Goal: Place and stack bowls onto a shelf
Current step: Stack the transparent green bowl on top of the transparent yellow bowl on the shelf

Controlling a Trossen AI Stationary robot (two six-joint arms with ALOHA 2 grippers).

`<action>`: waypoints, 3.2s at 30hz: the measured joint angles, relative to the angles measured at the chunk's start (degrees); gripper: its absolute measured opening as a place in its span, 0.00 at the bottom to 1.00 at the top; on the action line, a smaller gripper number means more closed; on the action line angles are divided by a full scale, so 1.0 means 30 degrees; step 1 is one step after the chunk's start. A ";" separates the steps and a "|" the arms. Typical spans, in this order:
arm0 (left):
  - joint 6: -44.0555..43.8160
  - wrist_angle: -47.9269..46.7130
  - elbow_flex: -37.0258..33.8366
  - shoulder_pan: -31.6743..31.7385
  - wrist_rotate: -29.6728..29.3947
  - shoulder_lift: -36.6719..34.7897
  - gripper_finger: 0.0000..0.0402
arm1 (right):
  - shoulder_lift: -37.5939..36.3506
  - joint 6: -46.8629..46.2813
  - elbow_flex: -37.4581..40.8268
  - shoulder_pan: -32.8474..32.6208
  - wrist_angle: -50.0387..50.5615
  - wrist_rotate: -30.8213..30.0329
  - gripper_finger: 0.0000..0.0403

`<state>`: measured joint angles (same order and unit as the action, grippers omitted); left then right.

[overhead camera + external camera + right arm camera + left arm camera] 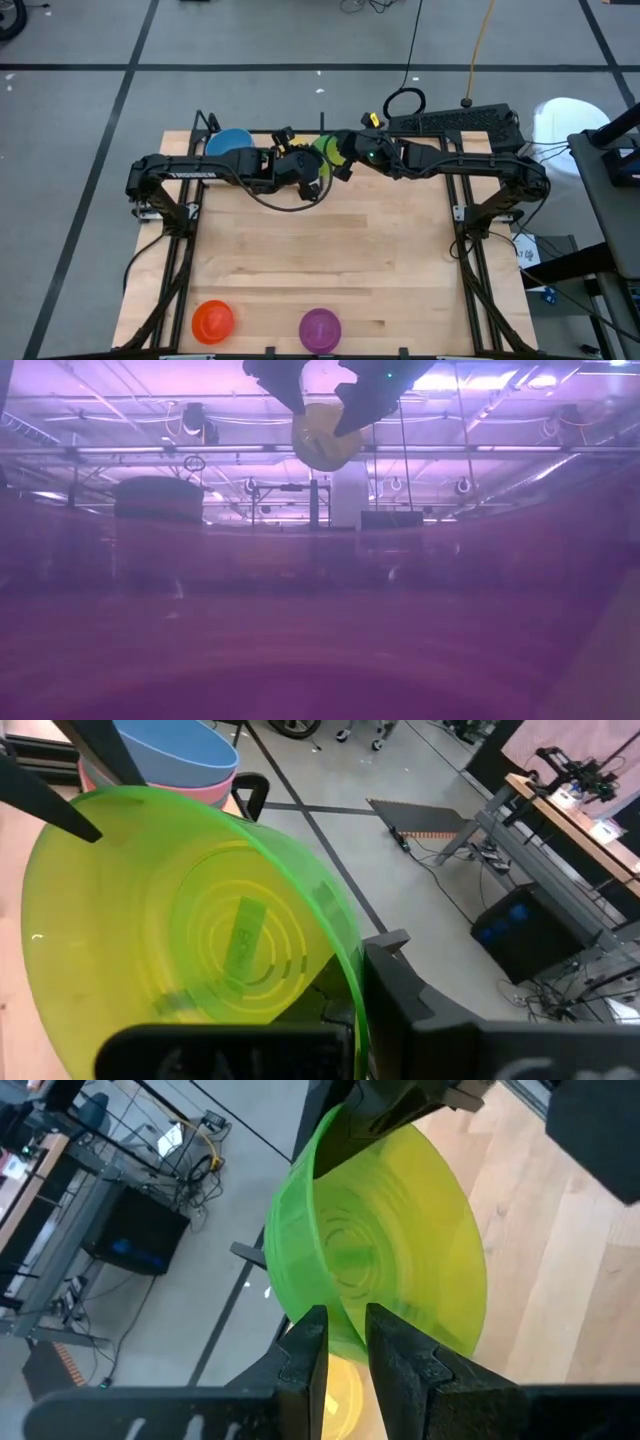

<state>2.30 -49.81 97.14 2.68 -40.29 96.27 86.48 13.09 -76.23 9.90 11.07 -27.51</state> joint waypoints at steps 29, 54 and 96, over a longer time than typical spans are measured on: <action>-0.0060 -0.0547 -0.0022 0.1068 0.0140 0.0057 0.00 | -0.0022 -0.1633 -0.0065 0.0057 -0.0977 0.1726 0.13; -0.0800 -0.3800 -0.0037 0.6108 0.2559 0.0051 0.00 | -0.1527 0.2244 -0.0044 -0.0932 -0.4225 0.0716 0.32; -0.0006 0.2400 -0.6650 1.1978 1.0105 0.0015 0.08 | -0.3126 0.3588 -0.0022 -0.1090 -0.4051 0.0687 0.32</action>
<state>2.28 -42.62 77.19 38.61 -9.98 96.31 77.10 23.86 -76.29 6.63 -1.08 -25.45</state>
